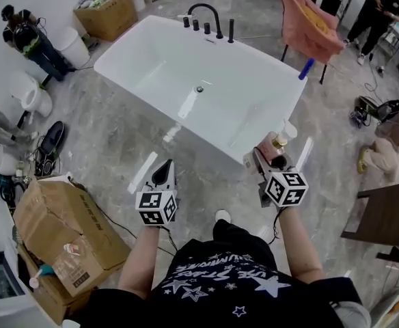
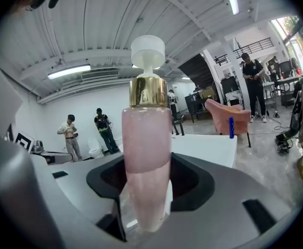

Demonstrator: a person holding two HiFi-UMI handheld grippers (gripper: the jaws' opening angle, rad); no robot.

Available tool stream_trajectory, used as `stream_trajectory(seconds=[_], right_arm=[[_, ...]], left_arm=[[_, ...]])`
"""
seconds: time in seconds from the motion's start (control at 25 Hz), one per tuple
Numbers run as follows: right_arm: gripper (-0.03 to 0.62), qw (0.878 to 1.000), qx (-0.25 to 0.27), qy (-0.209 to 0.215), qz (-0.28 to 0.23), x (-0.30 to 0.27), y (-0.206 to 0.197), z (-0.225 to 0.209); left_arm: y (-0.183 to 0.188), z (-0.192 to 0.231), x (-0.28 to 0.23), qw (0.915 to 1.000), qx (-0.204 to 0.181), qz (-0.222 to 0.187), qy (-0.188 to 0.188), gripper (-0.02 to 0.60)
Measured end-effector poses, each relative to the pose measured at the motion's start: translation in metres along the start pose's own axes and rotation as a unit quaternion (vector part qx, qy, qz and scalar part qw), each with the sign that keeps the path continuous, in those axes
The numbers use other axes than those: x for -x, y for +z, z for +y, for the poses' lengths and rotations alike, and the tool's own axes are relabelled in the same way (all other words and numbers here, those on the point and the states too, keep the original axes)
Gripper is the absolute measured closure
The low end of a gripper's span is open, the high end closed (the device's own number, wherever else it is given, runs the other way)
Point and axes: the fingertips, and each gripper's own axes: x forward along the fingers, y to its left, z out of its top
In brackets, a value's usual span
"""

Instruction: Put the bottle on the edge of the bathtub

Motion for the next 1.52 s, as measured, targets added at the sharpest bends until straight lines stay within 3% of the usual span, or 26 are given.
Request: stream_trajectory(seconds=[0.32, 0.56, 0.84, 1.16, 1.52], right_arm=[[0.361, 1.0, -0.006, -0.016, 0.012, -0.065, 0.029, -0.048], [0.361, 0.999, -0.008, -0.04, 0.012, -0.114, 0.046, -0.063], [0.361, 0.997, -0.001, -0.081, 0.009, -0.195, 0.064, -0.088], [0.361, 0.991, -0.03, -0.133, -0.002, -0.319, 0.093, -0.125], [0.361, 0.98, -0.036, -0.198, -0.003, -0.428, 0.117, -0.159]], left_arm=[[0.031, 0.016, -0.067, 1.0, 0.005, 0.001, 0.002, 0.566], [0.047, 0.052, -0.122, 0.9999, 0.001, 0.008, -0.014, 0.566], [0.077, 0.097, -0.232, 0.9977, -0.017, 0.015, -0.063, 0.566], [0.111, 0.143, -0.383, 0.9887, -0.042, 0.057, -0.132, 0.566], [0.134, 0.189, -0.502, 0.9785, -0.053, 0.068, -0.187, 0.566]])
